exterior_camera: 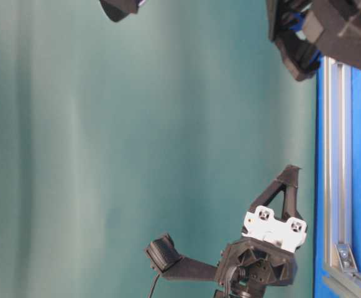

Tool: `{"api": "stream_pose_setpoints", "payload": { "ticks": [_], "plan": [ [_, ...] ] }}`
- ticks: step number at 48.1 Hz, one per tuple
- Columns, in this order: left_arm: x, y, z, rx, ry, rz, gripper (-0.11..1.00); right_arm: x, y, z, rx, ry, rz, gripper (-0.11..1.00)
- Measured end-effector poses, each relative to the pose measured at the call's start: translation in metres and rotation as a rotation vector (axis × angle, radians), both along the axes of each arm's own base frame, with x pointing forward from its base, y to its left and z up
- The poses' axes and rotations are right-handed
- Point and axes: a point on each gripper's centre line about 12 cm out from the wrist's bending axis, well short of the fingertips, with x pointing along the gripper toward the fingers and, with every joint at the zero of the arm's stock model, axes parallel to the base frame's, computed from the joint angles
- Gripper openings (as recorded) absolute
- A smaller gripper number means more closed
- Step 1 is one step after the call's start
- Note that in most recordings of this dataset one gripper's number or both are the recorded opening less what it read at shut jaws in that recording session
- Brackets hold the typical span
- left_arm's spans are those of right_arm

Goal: Insert the wire through the string loop located on the right side.
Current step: 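Lift the cable and move the right gripper rightward toward the frame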

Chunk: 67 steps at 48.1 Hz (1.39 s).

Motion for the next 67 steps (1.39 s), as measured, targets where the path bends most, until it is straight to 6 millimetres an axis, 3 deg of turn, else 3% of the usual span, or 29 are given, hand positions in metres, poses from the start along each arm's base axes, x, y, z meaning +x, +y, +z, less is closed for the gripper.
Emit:
{"api": "stream_pose_setpoints", "payload": {
  "ticks": [45, 57, 67],
  "plan": [
    [0.000, 0.000, 0.000, -0.001, 0.000, 0.000, 0.00, -0.002, -0.001, -0.002, -0.004, 0.009, -0.001, -0.04],
    [0.000, 0.000, 0.000, -0.002, 0.001, 0.000, 0.00, -0.026, -0.010, -0.005, -0.005, 0.037, -0.009, -0.04],
    [0.000, 0.000, 0.000, 0.000, 0.001, 0.000, 0.00, -0.063, -0.024, -0.004, -0.007, 0.059, -0.014, -0.04]
  ]
}}
